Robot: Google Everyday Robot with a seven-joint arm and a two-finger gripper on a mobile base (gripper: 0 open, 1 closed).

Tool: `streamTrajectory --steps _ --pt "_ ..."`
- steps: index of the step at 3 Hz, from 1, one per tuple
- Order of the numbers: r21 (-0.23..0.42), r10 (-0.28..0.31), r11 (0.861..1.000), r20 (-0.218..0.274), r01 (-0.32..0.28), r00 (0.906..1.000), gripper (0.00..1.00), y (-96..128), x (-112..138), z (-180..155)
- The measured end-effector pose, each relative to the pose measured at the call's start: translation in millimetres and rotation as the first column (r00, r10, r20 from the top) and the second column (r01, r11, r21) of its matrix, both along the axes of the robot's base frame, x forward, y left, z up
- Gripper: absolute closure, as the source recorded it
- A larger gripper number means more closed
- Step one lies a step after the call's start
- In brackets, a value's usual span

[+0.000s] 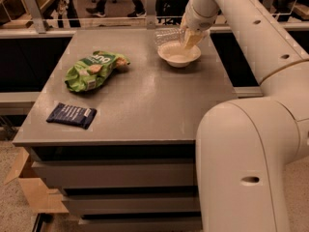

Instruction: Place water bottle into paper bowl

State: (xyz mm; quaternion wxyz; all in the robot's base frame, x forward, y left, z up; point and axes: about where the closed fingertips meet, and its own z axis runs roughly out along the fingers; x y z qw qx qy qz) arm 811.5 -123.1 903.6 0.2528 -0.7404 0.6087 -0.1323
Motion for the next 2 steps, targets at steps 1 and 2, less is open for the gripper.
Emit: streamTrajectory --steps 1,2 --pt "-0.001 0.002 1.000 -0.005 -0.002 1.0000 0.13 1.7 1.0 -4.0" --pt "-0.001 0.004 1.000 -0.009 -0.004 1.0000 0.00 3.3 2.0 -7.7"
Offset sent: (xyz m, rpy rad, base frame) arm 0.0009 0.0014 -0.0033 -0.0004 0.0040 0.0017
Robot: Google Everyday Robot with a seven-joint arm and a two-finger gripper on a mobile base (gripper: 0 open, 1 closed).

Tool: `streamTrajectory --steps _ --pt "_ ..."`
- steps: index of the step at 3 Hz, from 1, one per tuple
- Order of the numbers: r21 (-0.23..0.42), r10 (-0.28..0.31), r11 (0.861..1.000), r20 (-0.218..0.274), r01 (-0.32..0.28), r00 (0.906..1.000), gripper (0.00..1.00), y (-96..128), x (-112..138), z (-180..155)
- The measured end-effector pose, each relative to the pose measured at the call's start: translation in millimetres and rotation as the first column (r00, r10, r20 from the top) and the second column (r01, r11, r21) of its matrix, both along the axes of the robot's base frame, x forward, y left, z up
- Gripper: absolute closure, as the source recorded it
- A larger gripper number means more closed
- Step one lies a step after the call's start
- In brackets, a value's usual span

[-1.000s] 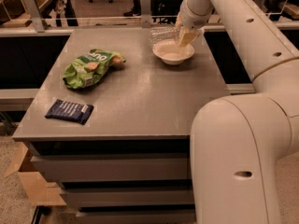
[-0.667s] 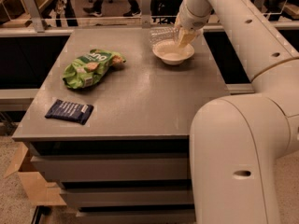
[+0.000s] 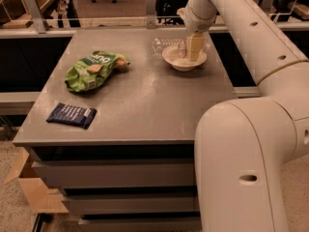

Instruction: Place water bottle into paper bowl

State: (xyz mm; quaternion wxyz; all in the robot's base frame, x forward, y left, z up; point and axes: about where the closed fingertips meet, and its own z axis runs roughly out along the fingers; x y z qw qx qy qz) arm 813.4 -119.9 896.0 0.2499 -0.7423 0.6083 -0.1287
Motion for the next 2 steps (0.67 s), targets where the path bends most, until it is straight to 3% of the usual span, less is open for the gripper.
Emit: streamTrajectory --steps 1,2 --pt "-0.001 0.000 1.000 0.002 0.000 1.0000 0.00 1.3 0.8 -0.4" --pt "-0.007 -0.007 1.000 0.038 0.008 0.9992 0.00 4.2 3.8 12.6"
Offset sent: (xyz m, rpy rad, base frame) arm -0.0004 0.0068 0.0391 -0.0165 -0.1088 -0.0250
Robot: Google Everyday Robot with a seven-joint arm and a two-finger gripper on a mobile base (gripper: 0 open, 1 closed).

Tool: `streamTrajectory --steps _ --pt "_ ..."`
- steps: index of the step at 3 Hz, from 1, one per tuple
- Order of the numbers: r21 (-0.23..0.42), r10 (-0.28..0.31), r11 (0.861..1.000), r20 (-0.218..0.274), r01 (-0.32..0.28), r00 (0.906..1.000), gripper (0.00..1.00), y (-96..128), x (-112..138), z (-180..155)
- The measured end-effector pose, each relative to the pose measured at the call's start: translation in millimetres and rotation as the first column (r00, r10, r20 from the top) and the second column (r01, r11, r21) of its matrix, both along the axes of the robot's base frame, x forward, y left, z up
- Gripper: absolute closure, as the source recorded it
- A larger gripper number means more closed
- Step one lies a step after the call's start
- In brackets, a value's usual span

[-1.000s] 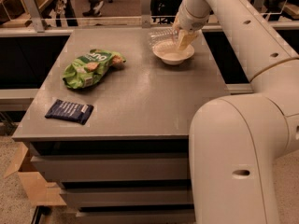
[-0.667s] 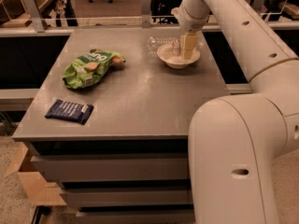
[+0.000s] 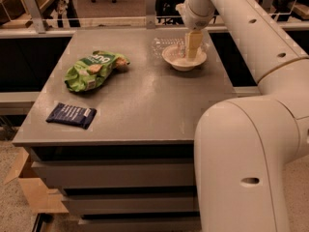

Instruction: Place water bottle into paper bowl

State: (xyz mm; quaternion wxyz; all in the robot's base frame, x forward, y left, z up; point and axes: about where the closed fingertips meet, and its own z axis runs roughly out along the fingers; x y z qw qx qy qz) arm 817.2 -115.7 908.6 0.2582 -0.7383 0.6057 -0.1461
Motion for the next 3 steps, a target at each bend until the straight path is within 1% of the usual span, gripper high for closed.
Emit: streamTrajectory --steps 1,2,3 --pt "-0.014 -0.016 1.000 0.065 0.017 0.9978 0.00 -0.8 2.9 24.3" --pt "-0.032 -0.043 0.998 0.126 0.047 0.9911 0.00 -7.7 0.3 52.1" --pt "-0.062 -0.077 0.994 0.149 0.087 0.9859 0.00 -21.5 -11.0 71.5"
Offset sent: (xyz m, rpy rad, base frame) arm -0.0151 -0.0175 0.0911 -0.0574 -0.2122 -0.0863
